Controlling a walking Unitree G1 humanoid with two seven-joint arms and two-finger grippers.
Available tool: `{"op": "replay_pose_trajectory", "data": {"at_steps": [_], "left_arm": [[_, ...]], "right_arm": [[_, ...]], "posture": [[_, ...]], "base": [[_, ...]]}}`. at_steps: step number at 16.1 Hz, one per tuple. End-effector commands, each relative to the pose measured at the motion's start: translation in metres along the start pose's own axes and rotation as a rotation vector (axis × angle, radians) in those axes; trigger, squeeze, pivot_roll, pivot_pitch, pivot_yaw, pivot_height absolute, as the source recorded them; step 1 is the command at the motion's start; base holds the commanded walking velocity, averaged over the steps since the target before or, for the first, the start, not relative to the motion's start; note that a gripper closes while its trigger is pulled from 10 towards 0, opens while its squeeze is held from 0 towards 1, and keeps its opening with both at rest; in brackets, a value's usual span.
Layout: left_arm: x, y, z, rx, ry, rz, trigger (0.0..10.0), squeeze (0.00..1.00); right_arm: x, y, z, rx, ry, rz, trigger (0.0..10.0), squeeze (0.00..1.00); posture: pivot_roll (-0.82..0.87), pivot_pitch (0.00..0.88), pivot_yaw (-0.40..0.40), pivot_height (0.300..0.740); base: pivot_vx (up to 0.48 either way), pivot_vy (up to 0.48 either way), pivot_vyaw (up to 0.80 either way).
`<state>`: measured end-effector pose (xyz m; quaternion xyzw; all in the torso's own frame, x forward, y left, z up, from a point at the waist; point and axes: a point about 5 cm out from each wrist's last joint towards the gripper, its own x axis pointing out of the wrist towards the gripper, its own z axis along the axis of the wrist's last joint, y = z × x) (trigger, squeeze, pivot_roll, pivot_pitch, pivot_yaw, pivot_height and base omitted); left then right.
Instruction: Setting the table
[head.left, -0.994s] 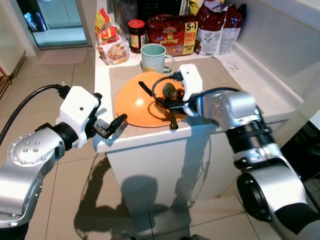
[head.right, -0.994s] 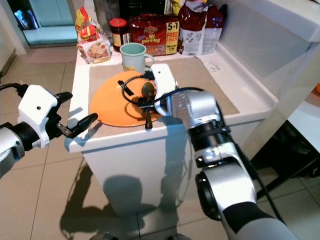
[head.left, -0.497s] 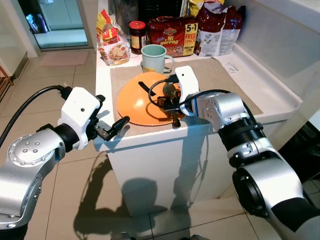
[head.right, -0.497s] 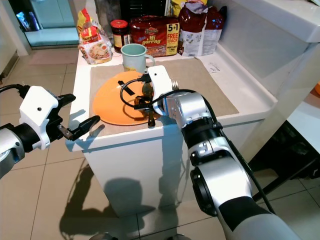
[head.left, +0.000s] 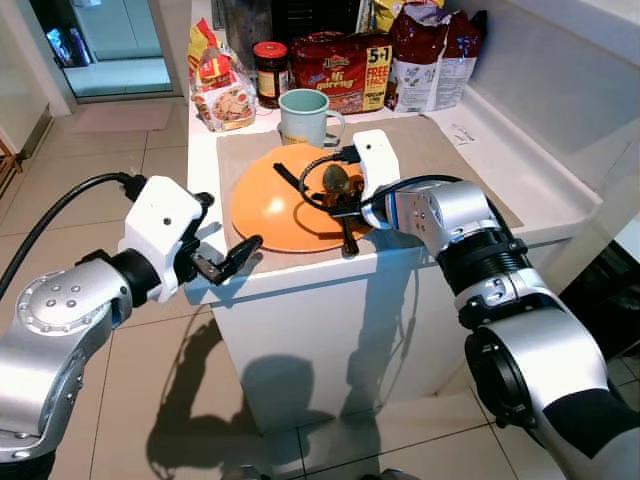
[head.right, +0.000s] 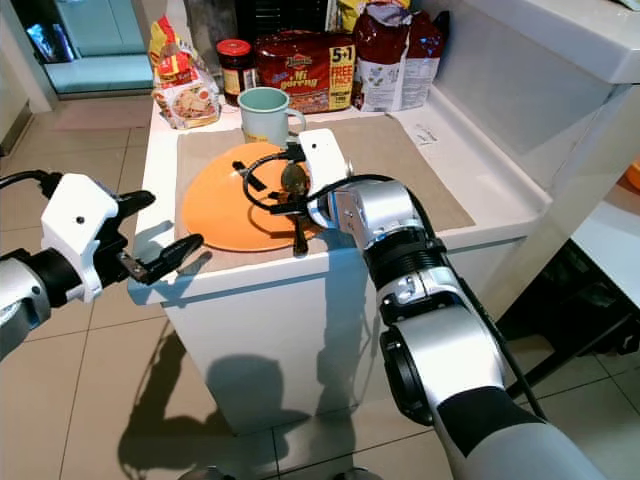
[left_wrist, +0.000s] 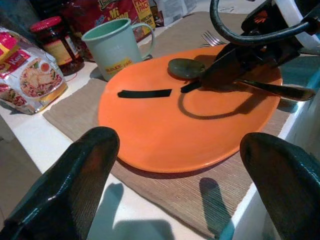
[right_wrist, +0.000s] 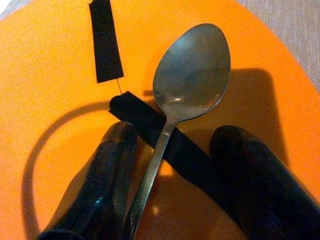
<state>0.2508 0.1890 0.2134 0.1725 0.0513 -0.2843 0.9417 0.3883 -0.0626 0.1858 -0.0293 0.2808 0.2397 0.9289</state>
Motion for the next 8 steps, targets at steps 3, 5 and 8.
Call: {"op": "replay_pose_trajectory", "data": {"at_steps": [3,5,8], "left_arm": [[-0.0015,-0.0113,0.0005,-0.024,0.012,-0.08,10.0,0.0],[-0.0029,-0.0151,-0.0005,-0.069,0.017,-0.116,10.0,0.0],[-0.0035,-0.0145,-0.0028,-0.053,0.035,-0.114,10.0,0.0]], "right_arm": [[0.0031,-0.0011,-0.0104,0.012,0.062,0.011,0.0,0.0],[0.003,-0.0018,-0.0098,0.012,0.063,0.009,0.0,0.0],[0.0029,-0.0032,-0.0101,0.013,0.067,0.004,0.0,0.0]], "posture": [[0.12,0.019,-0.012,0.74],[0.12,0.02,-0.01,0.74],[0.11,0.017,-0.006,0.74]], "base": [[0.0,0.0,0.0],[0.0,0.0,0.0],[0.0,0.0,0.0]]}}
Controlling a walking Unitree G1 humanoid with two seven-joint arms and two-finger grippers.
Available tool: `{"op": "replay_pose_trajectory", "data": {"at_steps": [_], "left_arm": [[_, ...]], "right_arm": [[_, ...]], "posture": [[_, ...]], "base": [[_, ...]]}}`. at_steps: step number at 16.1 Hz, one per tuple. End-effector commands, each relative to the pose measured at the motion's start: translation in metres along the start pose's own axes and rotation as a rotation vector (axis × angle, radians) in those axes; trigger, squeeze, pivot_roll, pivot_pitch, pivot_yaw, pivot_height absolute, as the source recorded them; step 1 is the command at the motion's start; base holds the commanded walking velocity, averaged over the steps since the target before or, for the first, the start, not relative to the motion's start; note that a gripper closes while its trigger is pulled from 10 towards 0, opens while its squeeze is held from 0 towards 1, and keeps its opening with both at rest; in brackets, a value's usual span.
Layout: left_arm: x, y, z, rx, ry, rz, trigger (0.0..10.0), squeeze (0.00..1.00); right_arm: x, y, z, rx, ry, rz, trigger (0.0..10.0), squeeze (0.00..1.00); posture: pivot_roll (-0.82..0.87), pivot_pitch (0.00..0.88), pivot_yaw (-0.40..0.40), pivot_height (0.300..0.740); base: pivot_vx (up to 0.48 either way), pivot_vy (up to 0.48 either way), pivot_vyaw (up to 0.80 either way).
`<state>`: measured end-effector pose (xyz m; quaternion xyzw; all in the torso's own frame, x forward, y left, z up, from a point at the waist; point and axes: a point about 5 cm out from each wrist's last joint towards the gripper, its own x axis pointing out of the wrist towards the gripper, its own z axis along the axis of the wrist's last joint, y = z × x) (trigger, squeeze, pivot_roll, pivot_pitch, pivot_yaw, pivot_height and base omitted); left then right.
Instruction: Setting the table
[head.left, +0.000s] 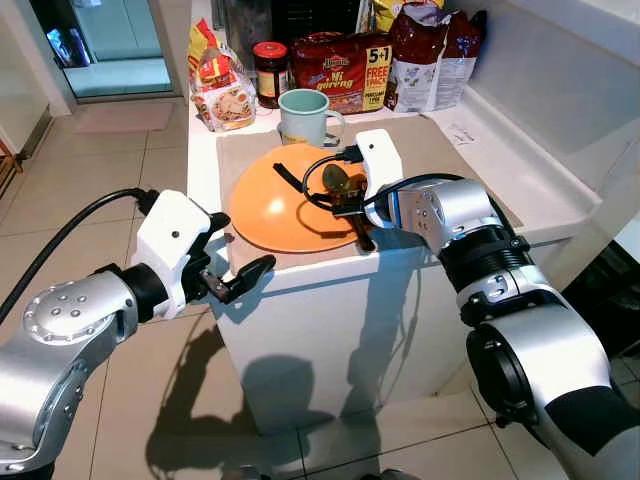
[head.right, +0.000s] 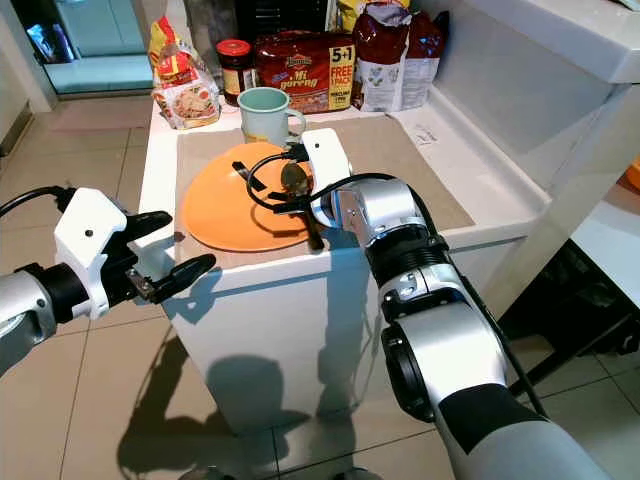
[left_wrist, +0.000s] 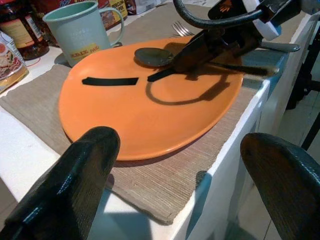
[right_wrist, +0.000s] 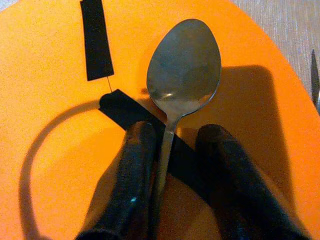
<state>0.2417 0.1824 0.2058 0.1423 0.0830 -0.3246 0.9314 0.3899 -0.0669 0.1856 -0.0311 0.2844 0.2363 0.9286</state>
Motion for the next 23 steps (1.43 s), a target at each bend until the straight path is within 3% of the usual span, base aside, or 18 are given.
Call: {"op": "replay_pose_trajectory", "data": {"at_steps": [1,12,16,17,18,19,21,22,23], "left_arm": [[-0.001,-0.002,0.002,0.014,0.008,-0.017,10.0,0.0],[0.001,-0.003,0.001,0.023,0.017,-0.027,10.0,0.0],[0.002,-0.003,0.0,0.047,0.021,-0.011,10.0,0.0],[0.003,0.005,0.002,0.067,-0.001,0.088,10.0,0.0],[0.004,0.011,0.003,0.066,-0.012,0.147,10.0,0.0],[0.003,0.013,0.004,0.067,-0.029,0.175,10.0,0.0],[0.0,0.021,0.009,0.063,-0.087,0.266,10.0,0.0],[-0.001,0.019,0.016,0.064,-0.158,0.273,10.0,0.0],[-0.001,0.017,0.019,0.064,-0.192,0.27,10.0,0.0]], "right_arm": [[0.003,0.001,-0.01,0.012,0.061,0.011,0.0,0.0],[0.001,-0.006,-0.013,0.021,0.045,0.003,0.0,0.0],[-0.003,-0.01,-0.004,0.032,-0.052,0.014,0.0,0.0],[-0.027,-0.005,0.028,0.128,-0.292,0.17,0.0,0.0],[-0.045,-0.007,0.042,0.186,-0.406,0.23,0.0,0.0],[-0.056,-0.009,0.046,0.179,-0.46,0.248,0.0,0.0],[-0.091,-0.015,0.046,0.09,-0.612,0.293,0.0,0.0],[-0.11,-0.016,0.031,-0.033,-0.644,0.336,0.0,0.0],[-0.117,-0.014,0.022,-0.088,-0.645,0.37,0.0,0.0]], "posture": [[0.11,0.017,-0.006,0.74],[0.1,0.0,0.001,0.74],[0.11,0.0,-0.003,0.74],[0.11,0.0,-0.009,0.74],[0.11,0.0,-0.01,0.74],[0.11,0.0,-0.01,0.74],[0.1,0.0,-0.014,0.74],[0.1,0.0,-0.014,0.74],[0.1,0.0,-0.014,0.74]], "base": [[0.0,0.0,0.0],[0.0,0.0,0.0],[0.0,0.0,0.0],[0.0,0.0,0.0],[0.0,0.0,0.0],[0.0,0.0,0.0],[0.0,0.0,0.0],[0.0,0.0,0.0],[0.0,0.0,0.0]]}}
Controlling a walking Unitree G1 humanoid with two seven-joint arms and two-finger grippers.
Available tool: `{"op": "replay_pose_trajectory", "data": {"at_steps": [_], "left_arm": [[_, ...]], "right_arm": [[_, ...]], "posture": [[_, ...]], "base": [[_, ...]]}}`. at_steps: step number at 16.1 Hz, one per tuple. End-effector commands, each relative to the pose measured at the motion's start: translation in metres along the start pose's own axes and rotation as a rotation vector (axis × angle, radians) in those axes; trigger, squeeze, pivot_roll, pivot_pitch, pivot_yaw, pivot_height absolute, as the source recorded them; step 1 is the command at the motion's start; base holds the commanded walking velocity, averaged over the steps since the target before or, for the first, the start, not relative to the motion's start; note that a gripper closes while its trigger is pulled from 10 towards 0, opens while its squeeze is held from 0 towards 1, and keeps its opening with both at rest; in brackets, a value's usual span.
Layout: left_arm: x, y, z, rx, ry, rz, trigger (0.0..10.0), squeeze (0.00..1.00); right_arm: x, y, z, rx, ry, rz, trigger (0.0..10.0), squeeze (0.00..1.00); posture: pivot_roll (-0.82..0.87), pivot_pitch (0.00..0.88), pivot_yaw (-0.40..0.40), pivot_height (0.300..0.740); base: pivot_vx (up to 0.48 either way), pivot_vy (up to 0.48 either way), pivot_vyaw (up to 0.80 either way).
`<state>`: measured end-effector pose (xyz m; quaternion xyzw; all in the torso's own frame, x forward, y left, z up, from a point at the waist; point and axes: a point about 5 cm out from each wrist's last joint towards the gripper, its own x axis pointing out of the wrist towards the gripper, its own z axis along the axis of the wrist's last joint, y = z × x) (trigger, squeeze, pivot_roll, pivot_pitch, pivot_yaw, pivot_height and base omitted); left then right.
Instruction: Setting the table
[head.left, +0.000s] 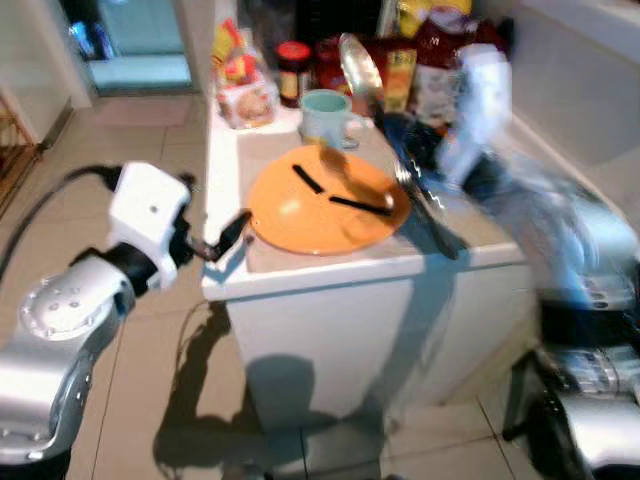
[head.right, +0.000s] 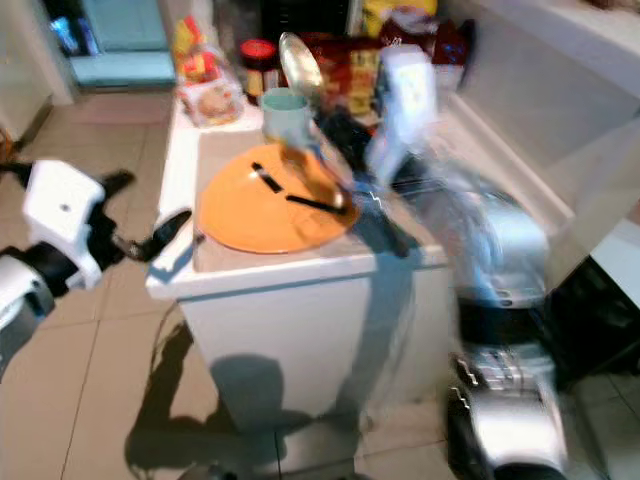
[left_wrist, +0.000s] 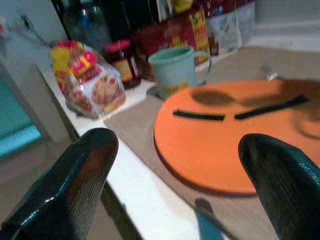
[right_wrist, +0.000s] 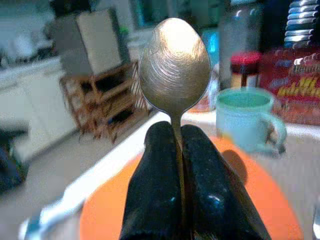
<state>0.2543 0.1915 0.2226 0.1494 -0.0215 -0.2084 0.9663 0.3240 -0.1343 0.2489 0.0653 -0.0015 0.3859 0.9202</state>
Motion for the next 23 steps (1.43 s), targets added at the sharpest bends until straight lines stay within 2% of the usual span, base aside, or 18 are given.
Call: {"op": "replay_pose_trajectory", "data": {"at_steps": [1,2,4,6,8,11,13,16,20,22,23], "left_arm": [[0.001,-0.006,0.006,0.002,-0.039,-0.01,10.0,0.0],[0.001,-0.014,0.005,0.019,-0.039,-0.044,10.0,0.0],[0.001,-0.023,0.002,0.018,-0.039,-0.073,10.0,0.0],[0.004,-0.027,0.001,0.008,-0.058,-0.074,10.0,0.0],[0.005,-0.024,0.002,0.016,-0.06,-0.059,10.0,0.0],[0.006,-0.015,0.001,0.041,-0.05,-0.013,10.0,0.0],[0.009,-0.015,0.001,0.041,-0.048,0.005,10.0,0.0],[0.013,-0.021,-0.001,0.054,-0.042,-0.004,10.0,0.0],[0.014,-0.017,-0.002,0.066,-0.037,0.002,10.0,0.0],[0.016,-0.02,-0.001,0.065,-0.043,-0.002,10.0,0.0],[0.017,-0.021,-0.001,0.062,-0.045,-0.004,10.0,0.0]], "right_arm": [[-0.005,0.017,0.008,-0.062,-0.035,0.115,0.0,0.0],[-0.018,0.023,-0.007,-0.153,-0.003,0.13,10.0,0.0],[-0.028,0.031,-0.017,-0.247,-0.045,0.088,10.0,0.0],[-0.036,0.038,-0.021,-0.13,-0.105,0.071,10.0,0.0],[-0.042,0.04,-0.024,-0.082,-0.142,0.063,10.0,0.0],[-0.045,0.042,-0.031,-0.089,-0.172,0.041,10.0,0.0],[-0.045,0.043,-0.035,-0.104,-0.149,0.044,10.0,0.0],[-0.046,0.034,-0.037,-0.104,-0.148,-0.006,10.0,0.0],[-0.053,0.025,-0.041,-0.138,-0.108,-0.061,10.0,0.0],[-0.057,0.018,-0.049,-0.075,-0.058,-0.105,10.0,0.0],[-0.058,0.02,-0.05,-0.113,-0.054,-0.081,10.0,0.0]], "posture": [[0.09,0.0,-0.01,0.74],[0.08,0.0,-0.013,0.74],[0.07,0.0,-0.012,0.74],[0.07,0.0,-0.012,0.74],[0.07,0.0,-0.013,0.74],[0.07,0.0,-0.011,0.74],[0.07,0.0,-0.017,0.74],[0.07,0.0,-0.017,0.74],[0.06,0.0,-0.012,0.74],[0.06,0.0,-0.011,0.74],[0.06,0.0,-0.012,0.74]], "base": [[0.0,0.0,0.0],[0.0,0.0,0.0],[0.0,-0.48,0.0],[0.0,-0.48,0.0],[0.0,-0.48,0.0],[0.0,-0.48,0.27],[0.0,-0.48,0.8],[0.0,-0.48,0.8],[0.0,-0.48,0.8],[0.0,-0.48,0.0],[0.0,-0.48,0.0]]}}
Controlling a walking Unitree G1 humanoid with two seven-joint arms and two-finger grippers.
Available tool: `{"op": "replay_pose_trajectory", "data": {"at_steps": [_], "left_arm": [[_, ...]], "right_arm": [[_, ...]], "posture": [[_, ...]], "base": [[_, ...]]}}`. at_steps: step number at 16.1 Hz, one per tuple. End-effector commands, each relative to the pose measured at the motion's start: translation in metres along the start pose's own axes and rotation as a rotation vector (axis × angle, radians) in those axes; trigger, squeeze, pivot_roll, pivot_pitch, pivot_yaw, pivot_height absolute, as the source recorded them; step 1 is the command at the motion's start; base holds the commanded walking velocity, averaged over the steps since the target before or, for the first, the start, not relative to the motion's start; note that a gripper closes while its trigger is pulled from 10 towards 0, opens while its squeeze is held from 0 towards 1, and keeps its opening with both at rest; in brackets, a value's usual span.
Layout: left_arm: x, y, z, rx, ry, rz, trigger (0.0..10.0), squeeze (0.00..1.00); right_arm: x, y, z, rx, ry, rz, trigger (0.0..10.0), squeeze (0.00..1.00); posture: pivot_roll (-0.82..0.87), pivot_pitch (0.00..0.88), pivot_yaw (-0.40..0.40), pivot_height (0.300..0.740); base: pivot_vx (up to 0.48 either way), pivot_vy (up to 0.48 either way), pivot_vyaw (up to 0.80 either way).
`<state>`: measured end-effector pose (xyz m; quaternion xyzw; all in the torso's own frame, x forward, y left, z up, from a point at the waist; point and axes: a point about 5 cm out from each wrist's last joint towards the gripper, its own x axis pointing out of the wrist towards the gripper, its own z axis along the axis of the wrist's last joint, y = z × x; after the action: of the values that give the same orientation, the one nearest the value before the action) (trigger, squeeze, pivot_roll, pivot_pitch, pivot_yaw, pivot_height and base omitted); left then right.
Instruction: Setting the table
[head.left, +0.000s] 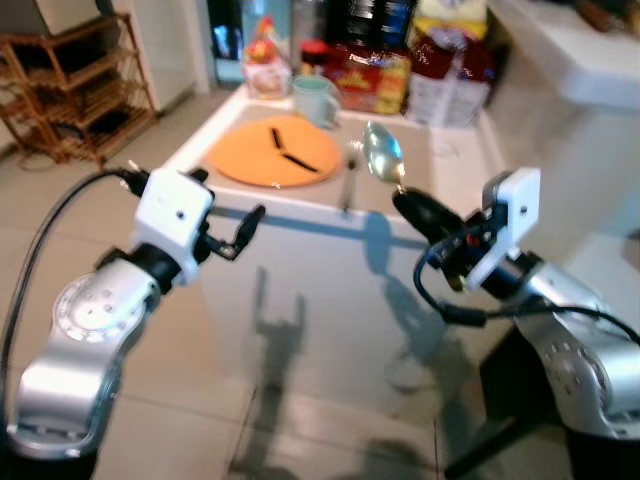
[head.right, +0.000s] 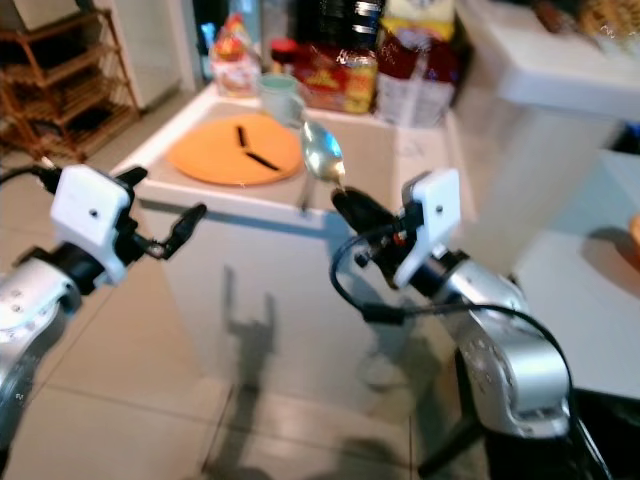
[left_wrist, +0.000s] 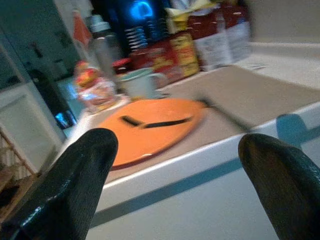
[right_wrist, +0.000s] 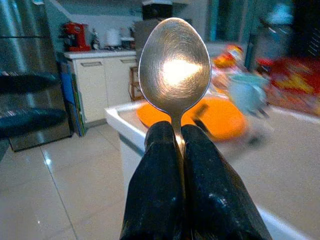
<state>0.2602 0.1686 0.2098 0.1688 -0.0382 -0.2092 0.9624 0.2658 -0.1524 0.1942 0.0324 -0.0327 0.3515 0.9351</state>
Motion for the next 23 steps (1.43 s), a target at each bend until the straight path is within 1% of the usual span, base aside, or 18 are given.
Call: {"op": "replay_pose_trajectory", "data": {"at_steps": [1,2,7,10,11,12,14,16,18,20,21,22,23], "left_arm": [[0.002,-0.001,0.004,0.016,-0.015,-0.002,10.0,0.0],[0.003,-0.001,0.002,0.017,-0.01,-0.001,10.0,0.0],[0.005,0.001,0.003,0.021,-0.014,0.023,10.0,0.0],[0.006,0.001,0.003,0.022,-0.016,0.031,10.0,0.0],[0.008,0.002,0.002,0.029,-0.013,0.052,10.0,0.0],[0.008,0.002,0.002,0.029,-0.013,0.052,10.0,0.0],[0.012,0.004,0.0,0.032,-0.002,0.092,10.0,0.0],[0.012,0.006,-0.001,0.038,0.004,0.104,10.0,0.0],[0.012,0.008,-0.002,0.043,0.011,0.122,10.0,0.0],[0.013,0.01,-0.002,0.049,0.011,0.135,10.0,0.0],[0.013,0.01,-0.002,0.049,0.012,0.14,10.0,0.0],[0.015,0.01,-0.003,0.054,0.017,0.149,10.0,0.0],[0.016,0.01,-0.003,0.056,0.018,0.151,10.0,0.0]], "right_arm": [[-0.001,-0.001,0.004,-0.017,-0.023,-0.005,10.0,0.0],[-0.002,-0.001,0.003,-0.002,-0.019,-0.01,10.0,0.0],[-0.003,-0.004,0.0,-0.003,0.004,-0.022,10.0,0.0],[-0.004,-0.008,-0.004,0.002,0.036,-0.056,10.0,0.0],[-0.003,-0.015,-0.006,0.005,0.049,-0.114,10.0,0.0],[-0.003,-0.015,-0.006,0.005,0.049,-0.114,10.0,0.0],[-0.003,-0.022,-0.01,0.003,0.074,-0.176,10.0,0.0],[-0.004,-0.027,-0.014,0.003,0.111,-0.225,10.0,0.0],[-0.004,-0.034,-0.017,0.04,0.126,-0.302,10.0,0.0],[-0.003,-0.038,-0.017,0.055,0.121,-0.347,10.0,0.0],[-0.001,-0.041,-0.017,0.061,0.113,-0.385,10.0,0.0],[0.002,-0.048,-0.017,0.082,0.098,-0.455,10.0,0.0],[0.002,-0.049,-0.017,0.086,0.094,-0.466,10.0,0.0]], "posture": [[0.06,0.002,-0.009,0.74],[0.06,0.001,-0.011,0.74],[0.06,0.007,-0.01,0.74],[0.06,0.009,-0.012,0.74],[0.05,0.009,-0.011,0.74],[0.05,0.009,-0.011,0.74],[0.05,0.01,-0.009,0.74],[0.05,0.012,-0.007,0.74],[0.05,0.015,-0.006,0.74],[0.05,0.017,-0.005,0.74],[0.05,0.017,-0.005,0.74],[0.05,0.018,-0.004,0.74],[0.05,0.018,-0.004,0.74]], "base": [[0.0,-0.48,0.0],[0.0,-0.48,0.0],[0.0,-0.48,0.0],[0.0,-0.48,0.0],[0.0,-0.48,0.0],[0.0,-0.48,0.0],[0.0,-0.48,0.0],[0.0,-0.48,0.0],[0.0,-0.48,0.0],[0.0,-0.48,0.0],[0.0,-0.48,0.0],[0.0,-0.48,0.0],[0.0,-0.48,0.0]]}}
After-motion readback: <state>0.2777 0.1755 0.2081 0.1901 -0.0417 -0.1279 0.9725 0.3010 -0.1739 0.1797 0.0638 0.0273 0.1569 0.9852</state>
